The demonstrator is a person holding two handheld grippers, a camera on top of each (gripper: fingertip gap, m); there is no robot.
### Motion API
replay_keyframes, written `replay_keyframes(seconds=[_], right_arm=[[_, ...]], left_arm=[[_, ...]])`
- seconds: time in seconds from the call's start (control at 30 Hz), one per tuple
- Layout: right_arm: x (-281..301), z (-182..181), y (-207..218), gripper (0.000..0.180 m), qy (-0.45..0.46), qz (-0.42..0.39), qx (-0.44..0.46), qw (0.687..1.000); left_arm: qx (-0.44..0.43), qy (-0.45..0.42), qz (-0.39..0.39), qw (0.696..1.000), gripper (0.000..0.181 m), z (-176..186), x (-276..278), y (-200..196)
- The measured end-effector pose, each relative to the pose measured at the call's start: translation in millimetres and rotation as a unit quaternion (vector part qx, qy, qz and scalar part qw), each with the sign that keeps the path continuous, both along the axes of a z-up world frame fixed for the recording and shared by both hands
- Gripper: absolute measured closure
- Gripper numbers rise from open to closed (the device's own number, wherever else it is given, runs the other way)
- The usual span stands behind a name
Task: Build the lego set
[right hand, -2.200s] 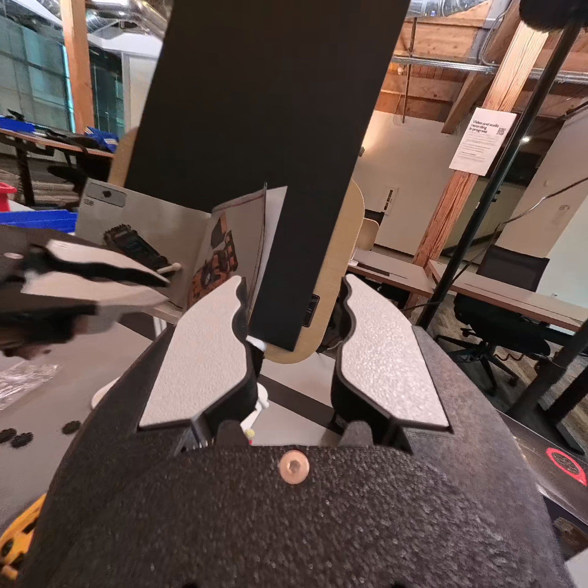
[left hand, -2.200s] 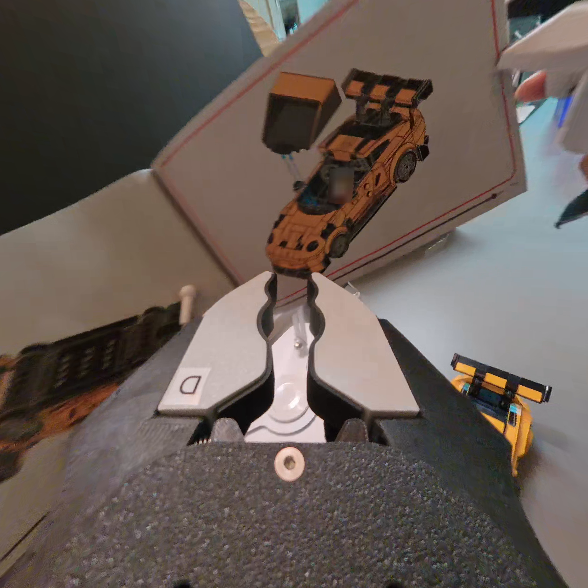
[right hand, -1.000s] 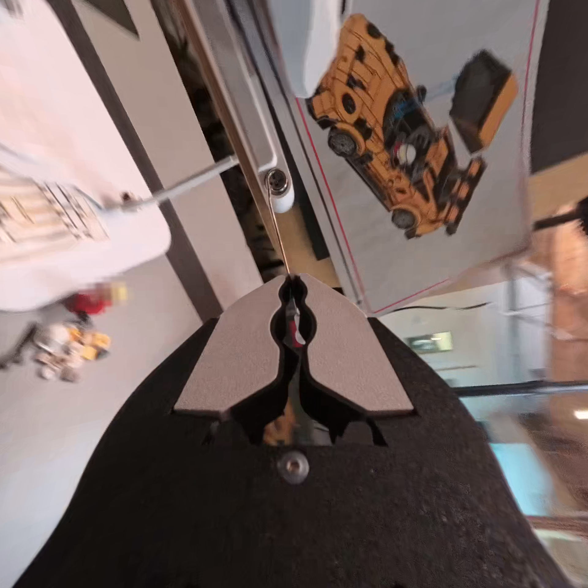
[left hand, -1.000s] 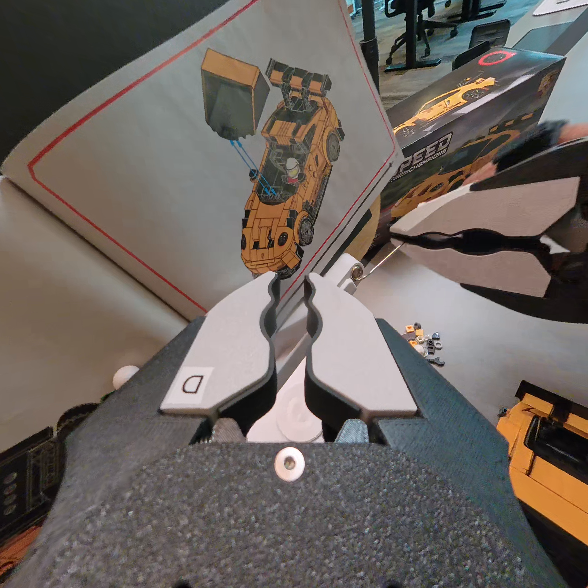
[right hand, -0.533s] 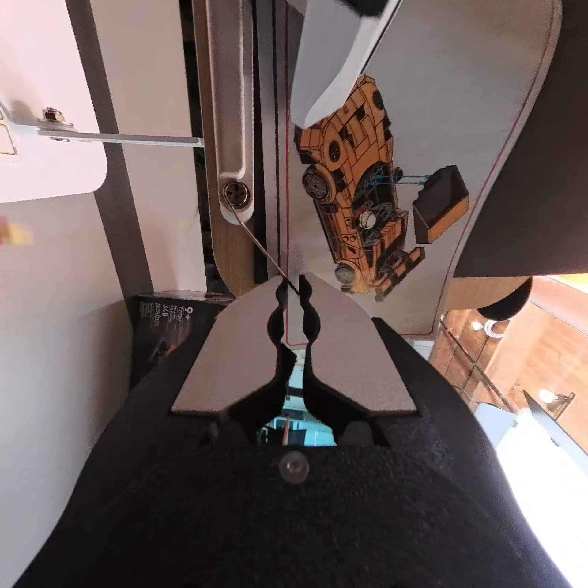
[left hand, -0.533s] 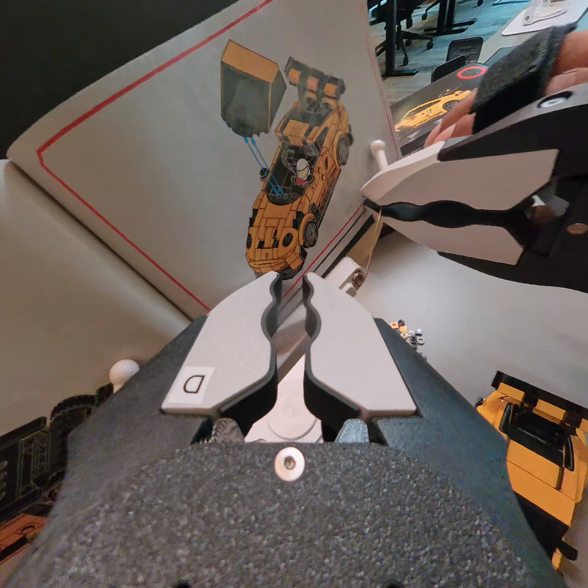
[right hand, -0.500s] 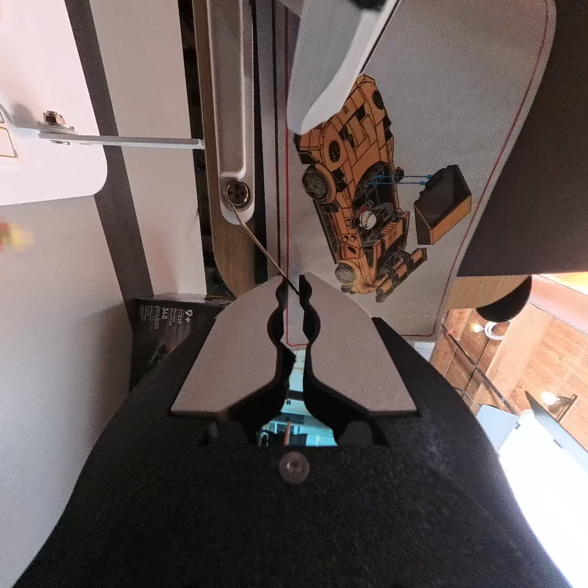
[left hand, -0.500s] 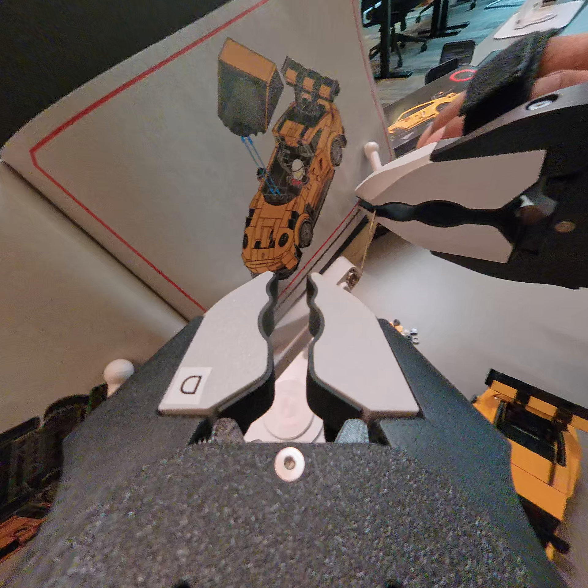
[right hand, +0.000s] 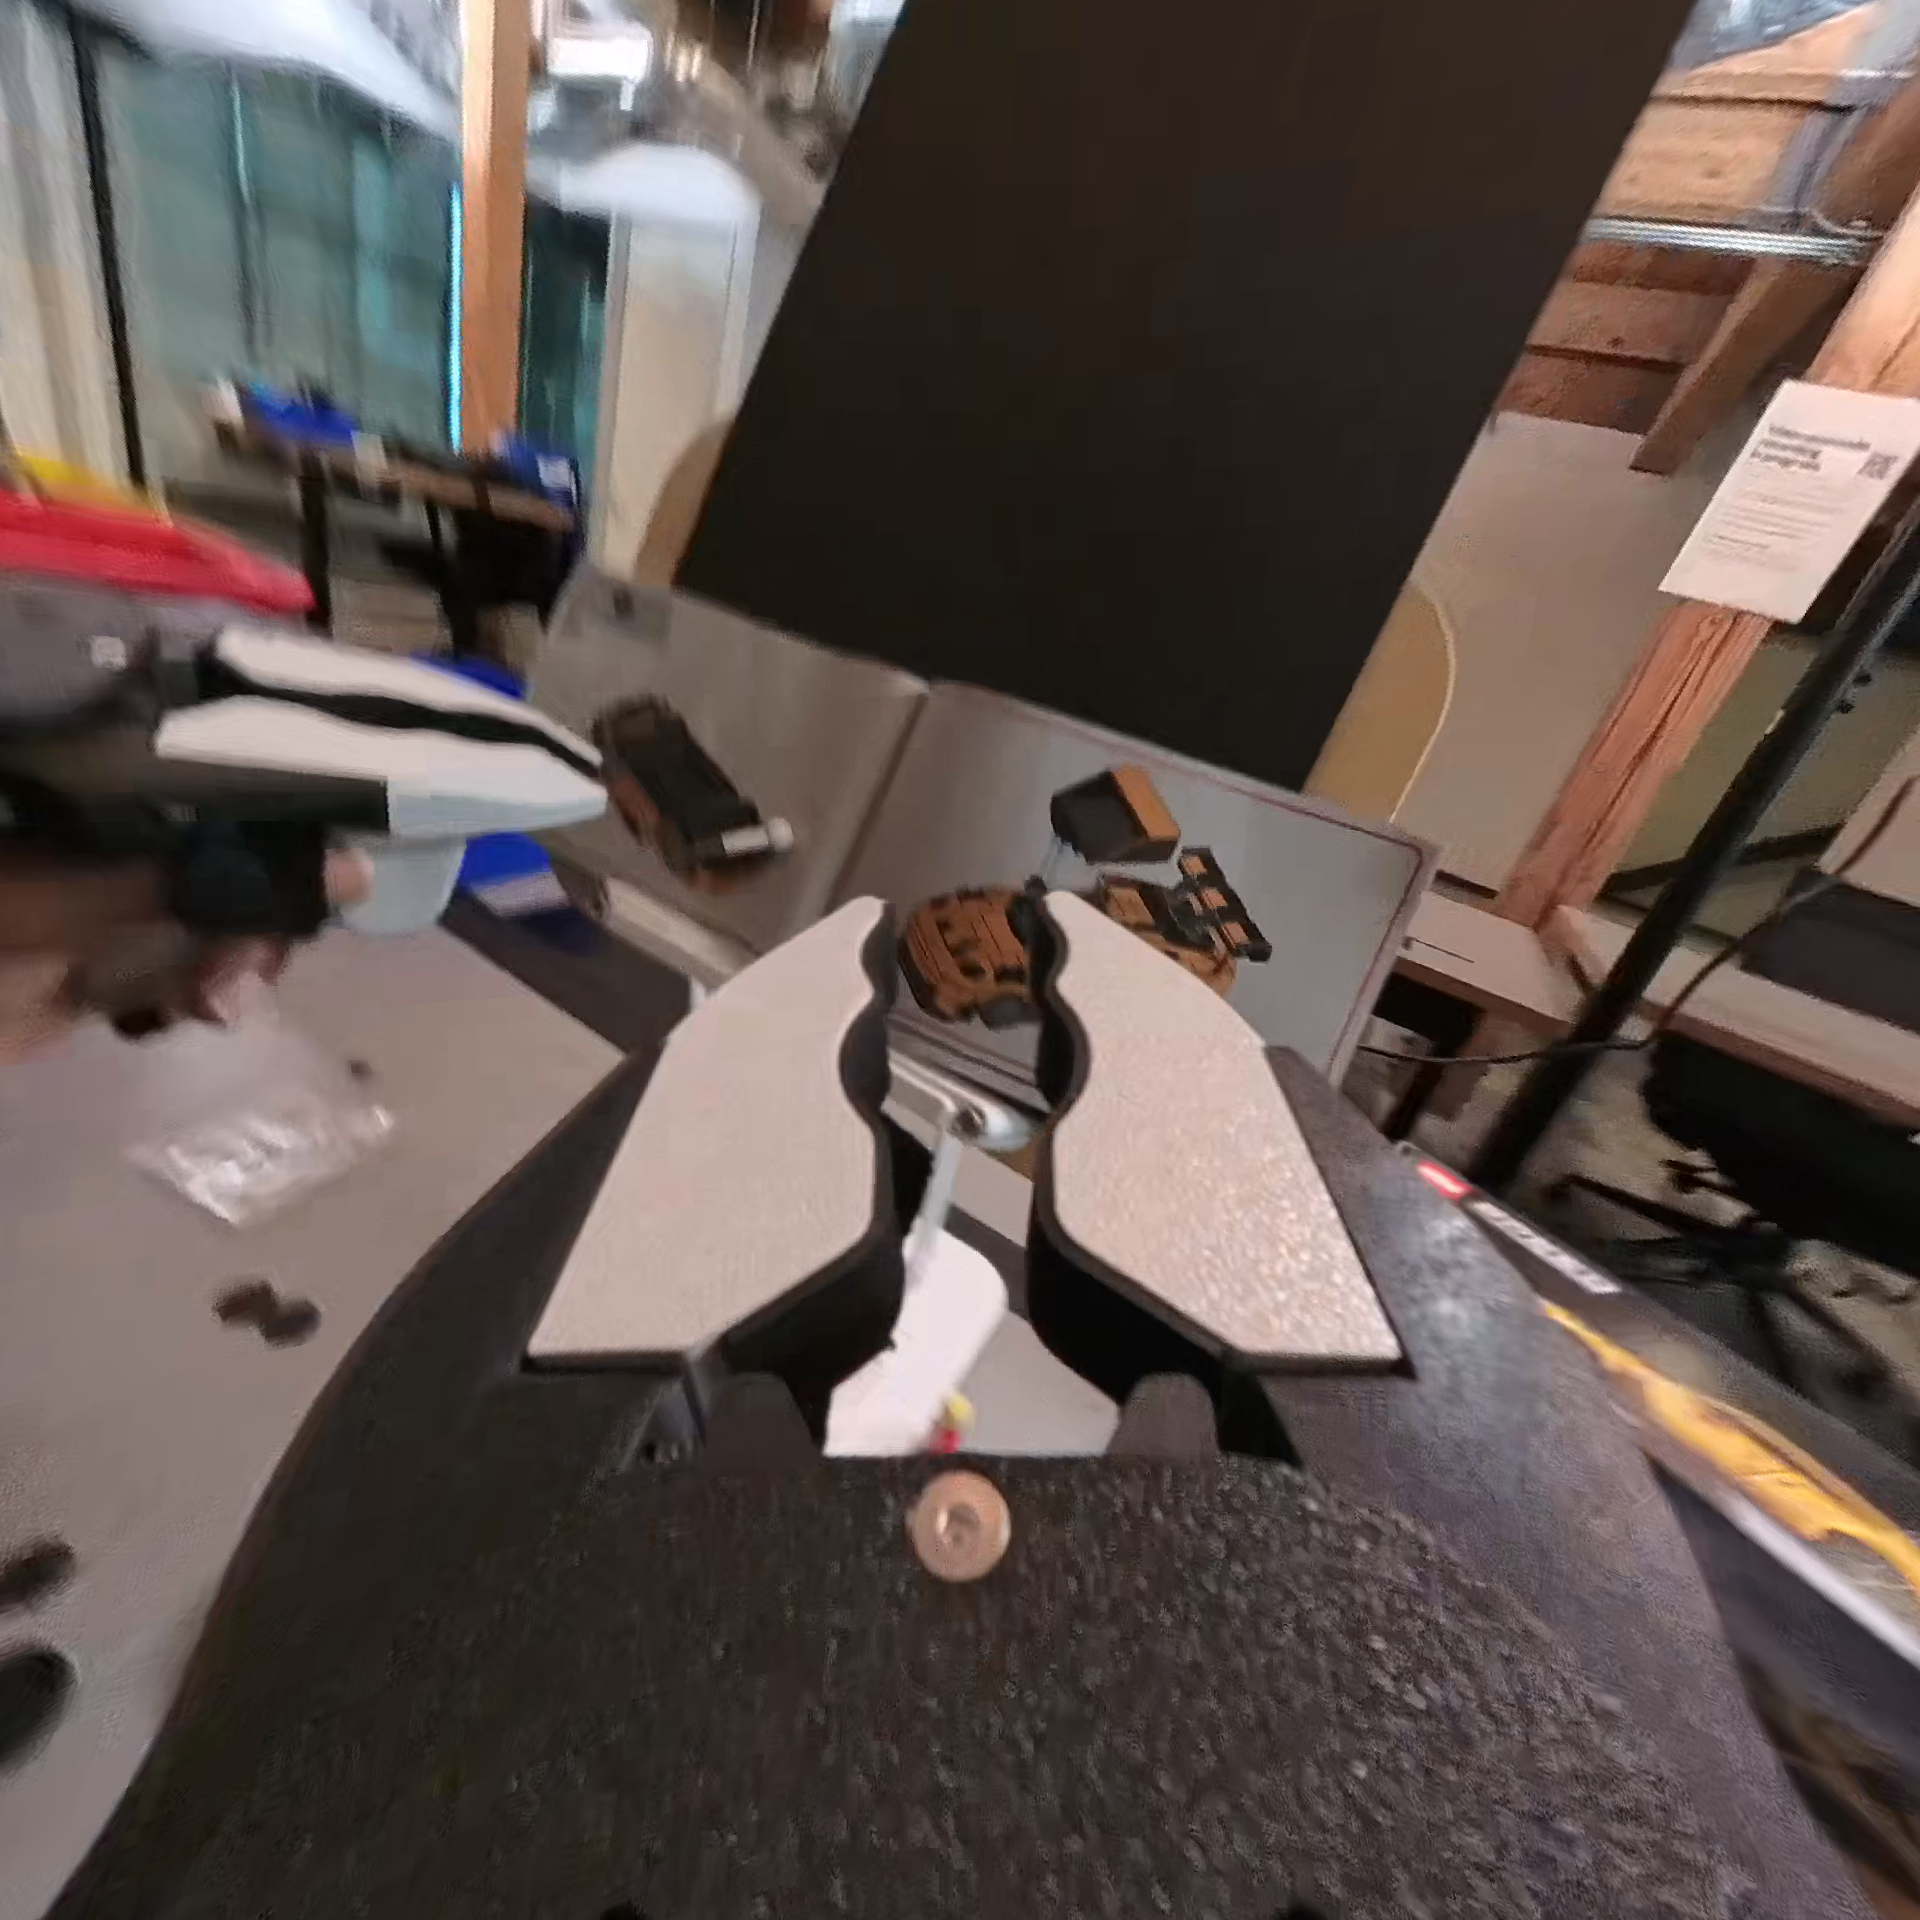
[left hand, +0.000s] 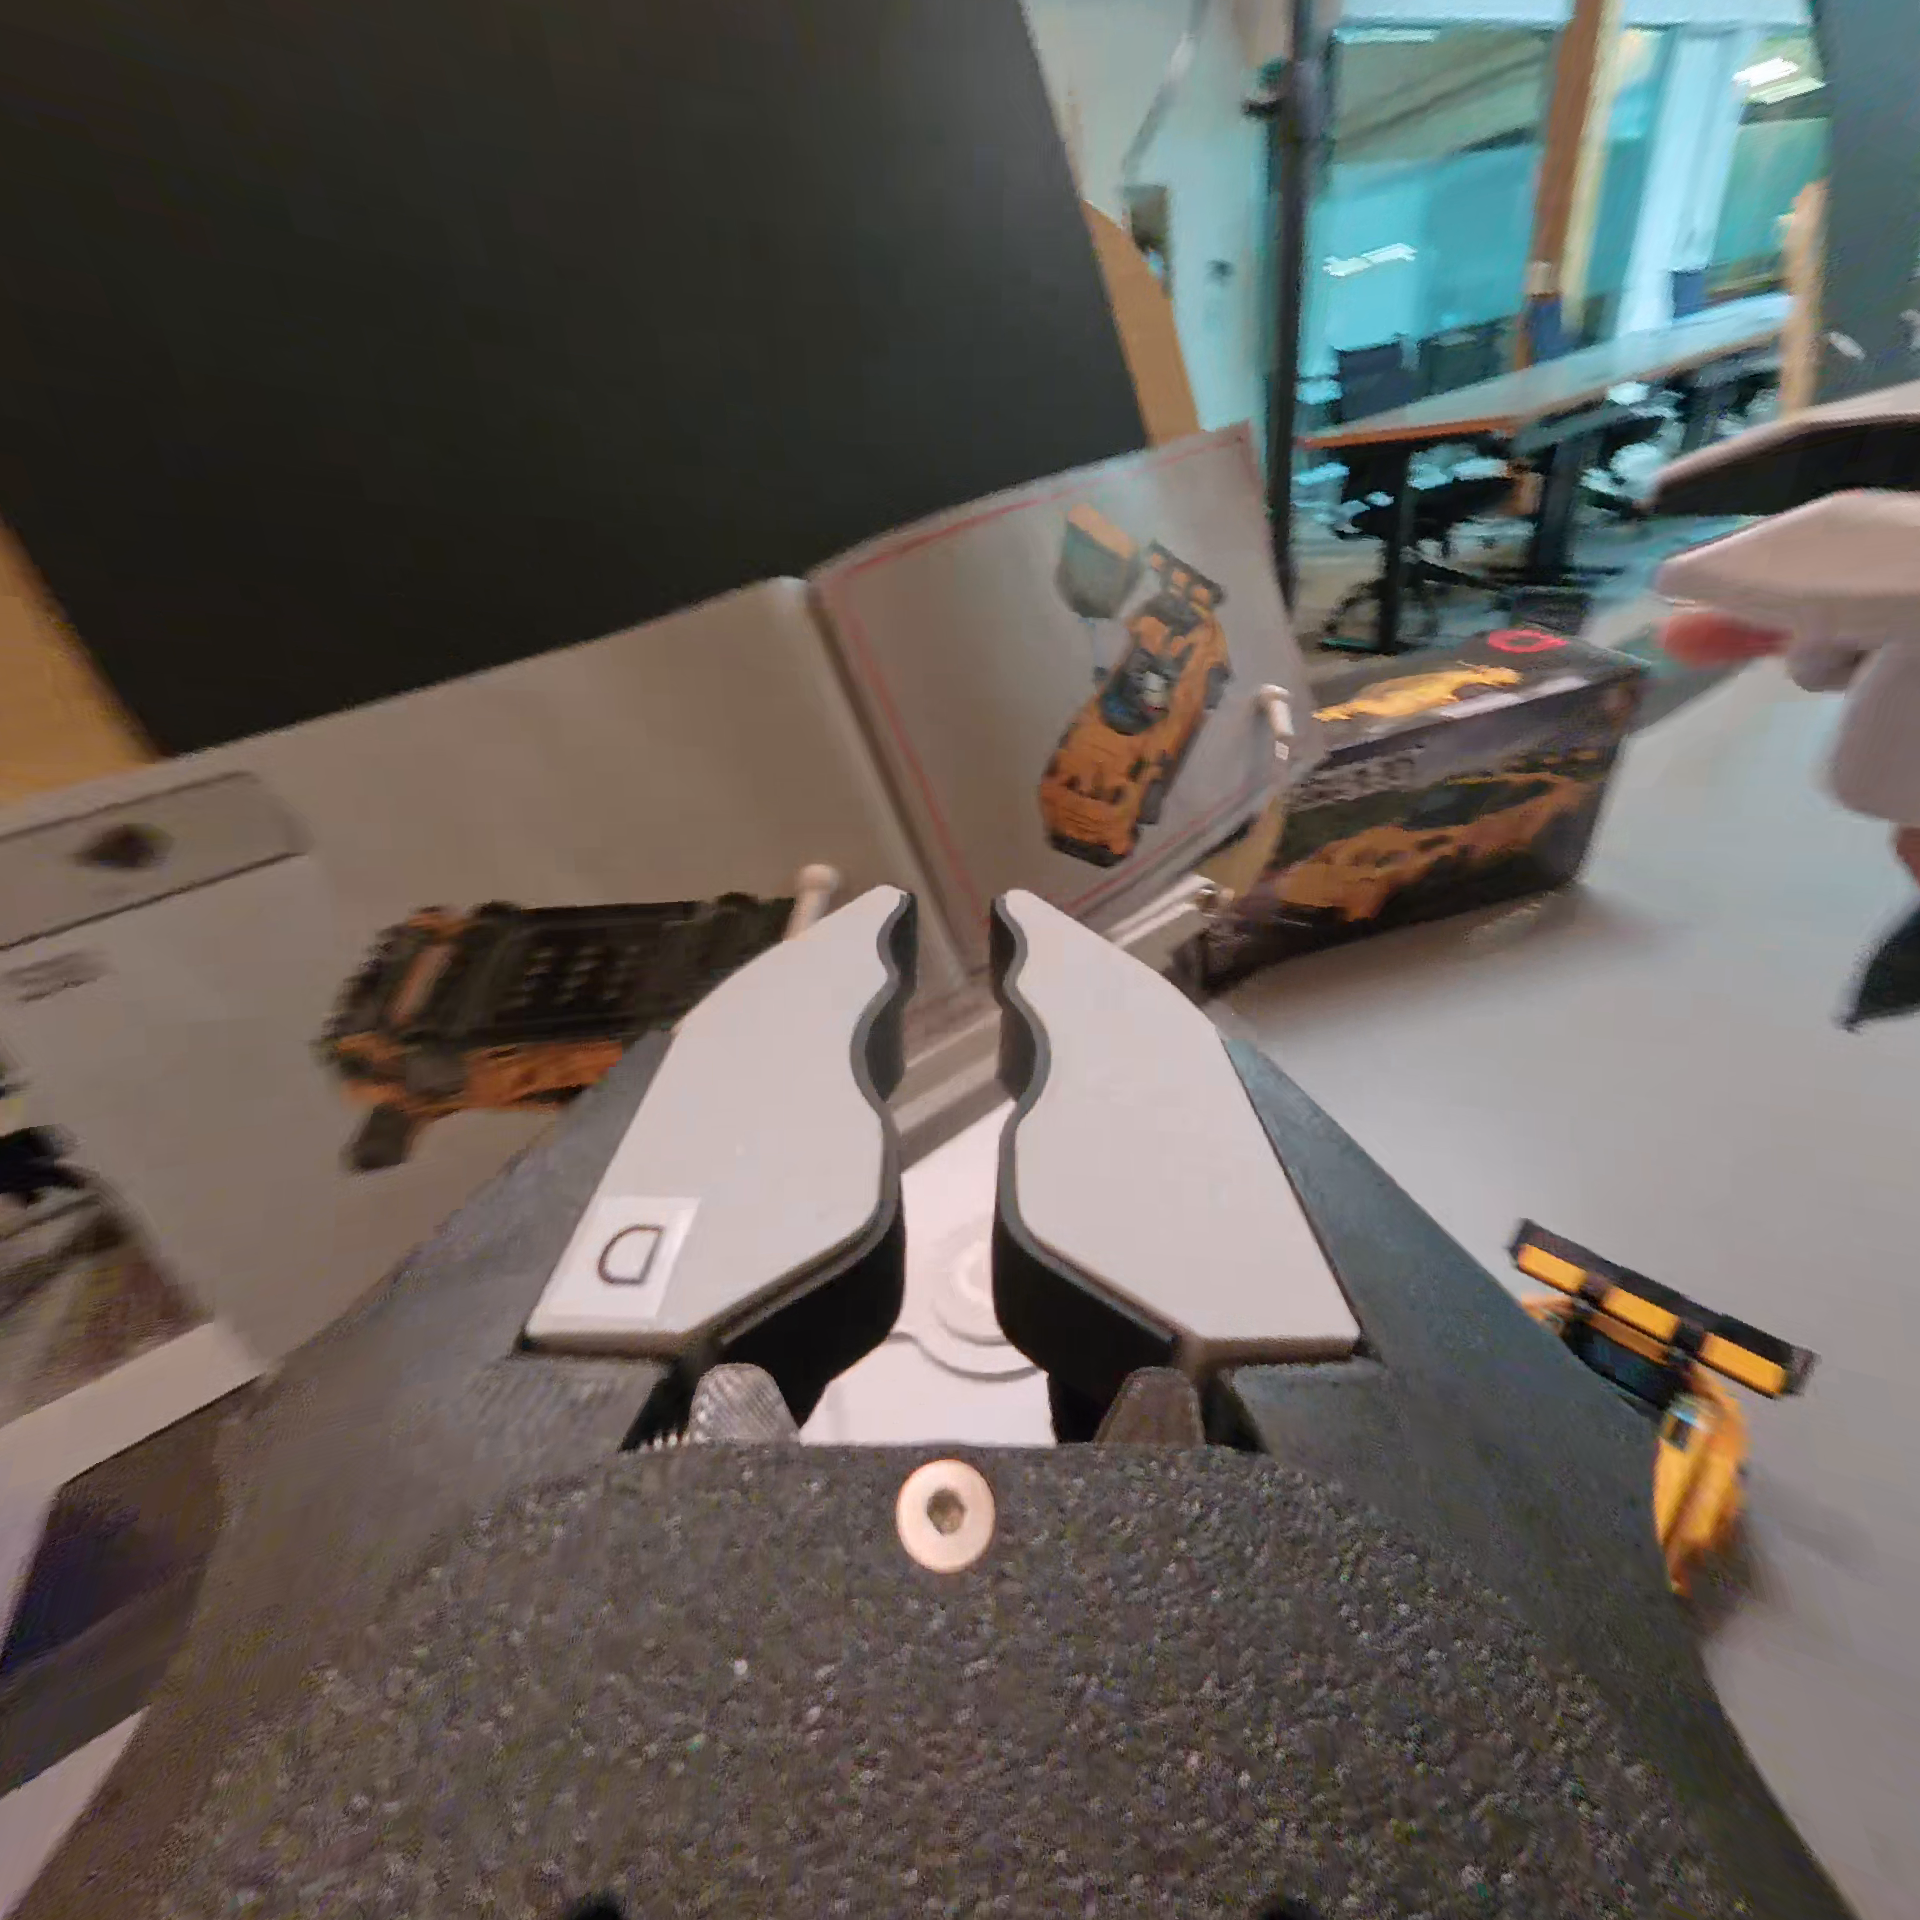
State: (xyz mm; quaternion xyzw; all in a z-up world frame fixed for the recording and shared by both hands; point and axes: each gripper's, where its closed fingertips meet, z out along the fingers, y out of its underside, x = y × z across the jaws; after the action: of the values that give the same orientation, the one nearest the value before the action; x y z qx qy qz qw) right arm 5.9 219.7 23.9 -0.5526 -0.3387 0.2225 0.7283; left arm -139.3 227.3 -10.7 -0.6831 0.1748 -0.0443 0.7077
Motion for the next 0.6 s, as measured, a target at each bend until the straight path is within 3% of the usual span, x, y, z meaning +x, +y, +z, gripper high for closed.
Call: replay_keyframes(seconds=[0.13, 0.33, 0.6], right_arm=[[-11.4, 13.0, -20.6, 0.180, 0.074, 0.026, -0.031, 0.996], [-26.8, -0.6, -32.5, 0.180, 0.097, 0.046, -0.067, 0.992], [-38.5, -22.4, -22.6, 0.180, 0.080, 0.061, -0.082, 0.992]], left_arm=[[0.024, -0.027, 0.070, 0.997, 0.181, 14.5, -39.9, -24.8], [0.040, -0.050, 0.149, 0.987, 0.181, 26.9, -90.6, -49.0], [0.045, -0.050, 0.182, 0.981, 0.181, 43.0, -130.0, -6.9]])
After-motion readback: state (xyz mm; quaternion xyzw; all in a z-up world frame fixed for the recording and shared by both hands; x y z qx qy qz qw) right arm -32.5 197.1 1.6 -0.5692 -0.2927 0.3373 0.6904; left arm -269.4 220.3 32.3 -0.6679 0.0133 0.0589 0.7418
